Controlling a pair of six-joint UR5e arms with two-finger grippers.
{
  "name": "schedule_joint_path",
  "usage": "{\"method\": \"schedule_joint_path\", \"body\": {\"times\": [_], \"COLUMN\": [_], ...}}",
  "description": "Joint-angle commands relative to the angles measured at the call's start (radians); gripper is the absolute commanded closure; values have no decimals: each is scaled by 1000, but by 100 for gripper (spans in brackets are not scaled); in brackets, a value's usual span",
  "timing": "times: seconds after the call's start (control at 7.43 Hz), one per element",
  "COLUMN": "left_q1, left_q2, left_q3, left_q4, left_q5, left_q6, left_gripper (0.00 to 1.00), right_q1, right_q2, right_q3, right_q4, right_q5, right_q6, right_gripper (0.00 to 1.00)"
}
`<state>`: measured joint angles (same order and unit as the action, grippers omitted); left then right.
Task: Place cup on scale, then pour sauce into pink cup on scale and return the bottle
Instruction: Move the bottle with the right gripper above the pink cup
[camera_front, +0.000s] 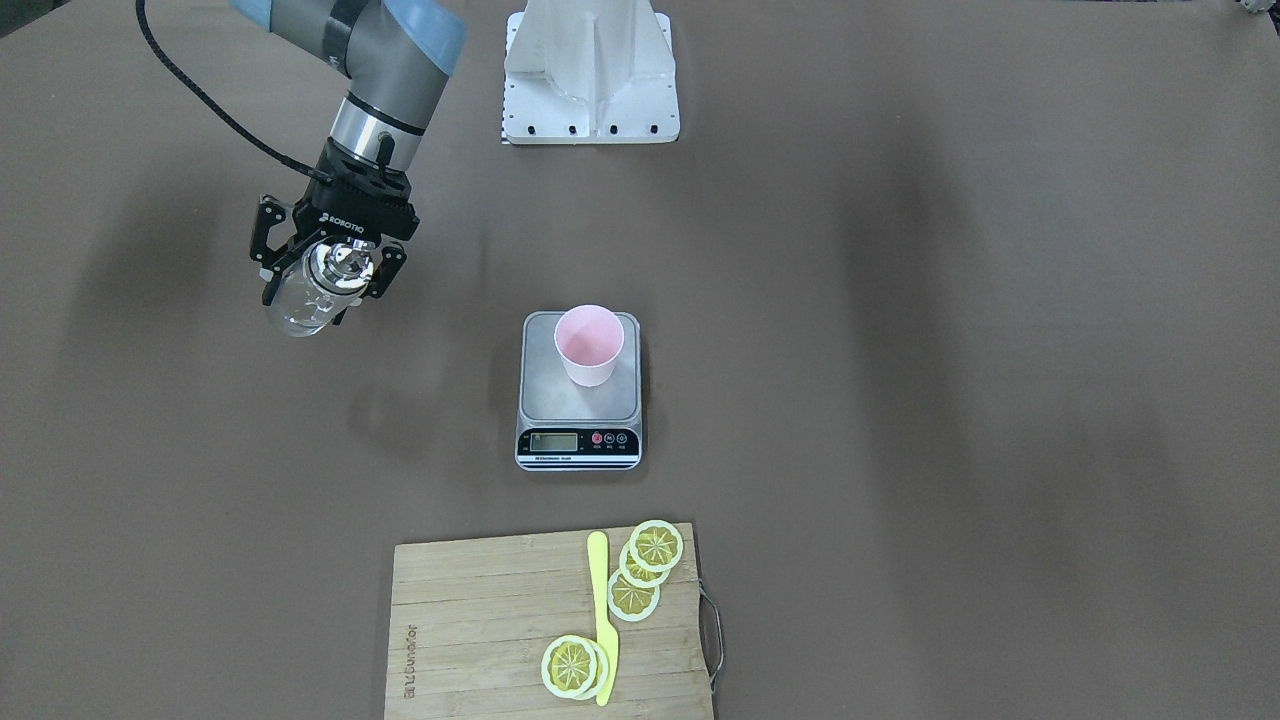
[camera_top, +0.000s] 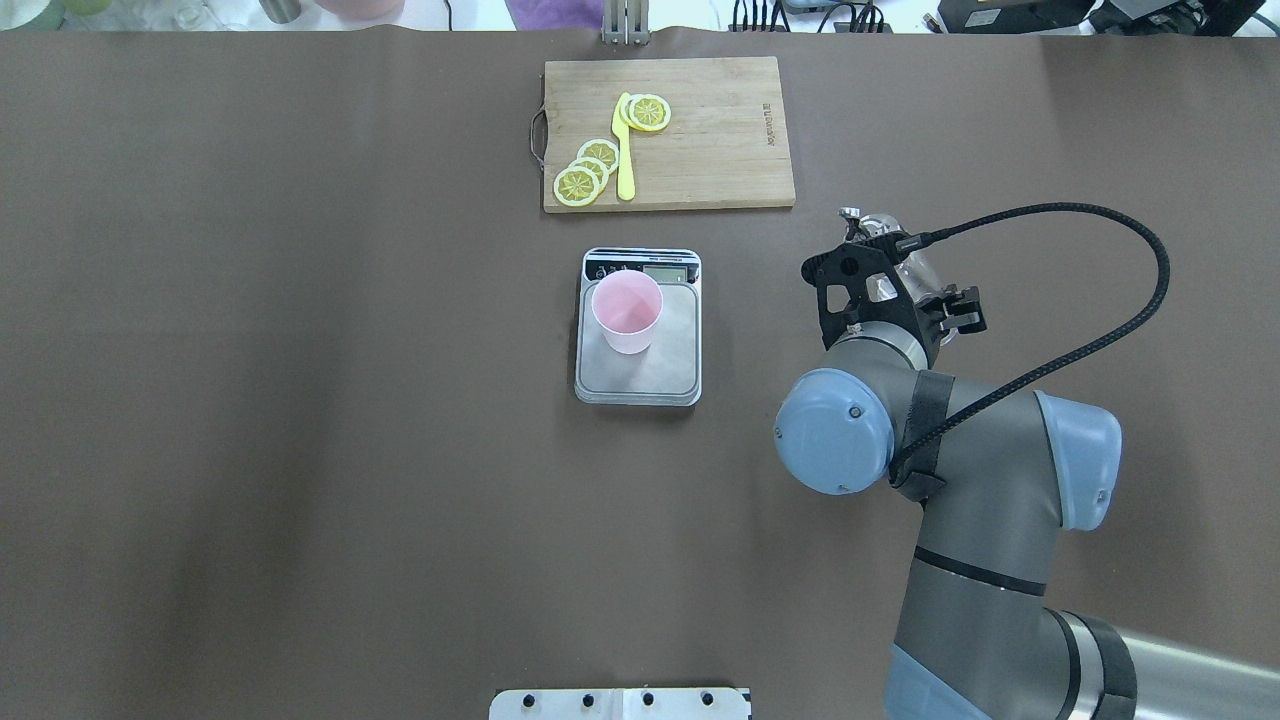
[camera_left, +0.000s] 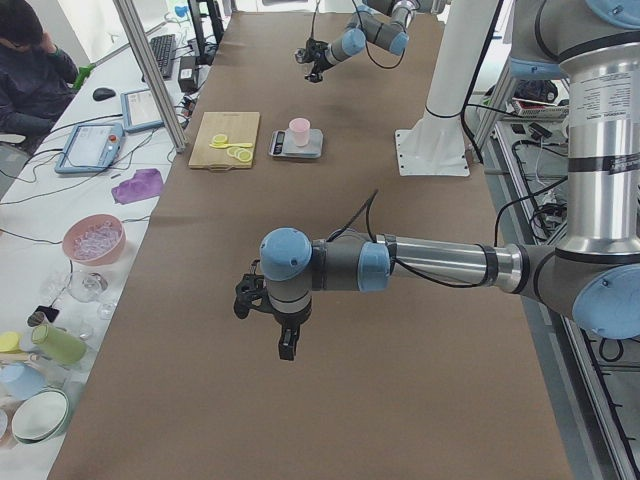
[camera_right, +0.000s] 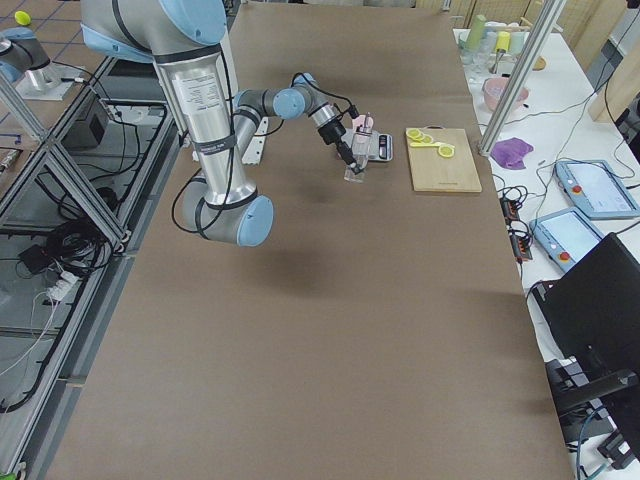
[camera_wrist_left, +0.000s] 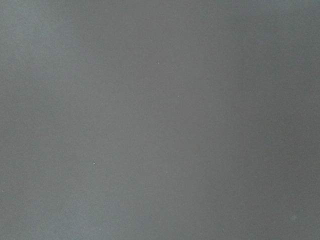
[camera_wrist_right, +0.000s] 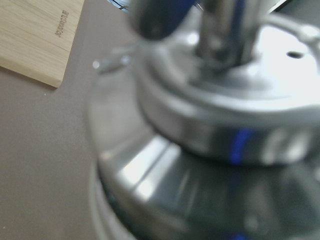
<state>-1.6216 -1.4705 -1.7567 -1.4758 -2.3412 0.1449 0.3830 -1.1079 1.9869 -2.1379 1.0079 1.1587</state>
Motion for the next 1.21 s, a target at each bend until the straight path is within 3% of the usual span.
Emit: {"method": "schedule_joint_path", "body": {"times": [0.0,0.4,0.54,0.81,1.08], "left_q1": [0,0,0,0,0], "left_q2": [-1,1,1,1,1], "left_q3": [-1,0,2,2,2], "left_q4": [2,2,3,5,6], "left_q5": [0,0,0,0,-1], "left_q6": [-1,-1,-1,-1,-1], "left_gripper": [2,2,2,2,2], "right_q1": [-35,-47,-49,-49,-50], "right_q2": [92,164,168,223,270], "right_q3": [-60,-207,-217,-237,-301], "right_q4": [-123,-132,-135,-247,-250], "right_q5": [-34,-51,-51,-51,-51], "right_q6": [51,87,87,88,90], "right_gripper": [100,100,100,100,100]}}
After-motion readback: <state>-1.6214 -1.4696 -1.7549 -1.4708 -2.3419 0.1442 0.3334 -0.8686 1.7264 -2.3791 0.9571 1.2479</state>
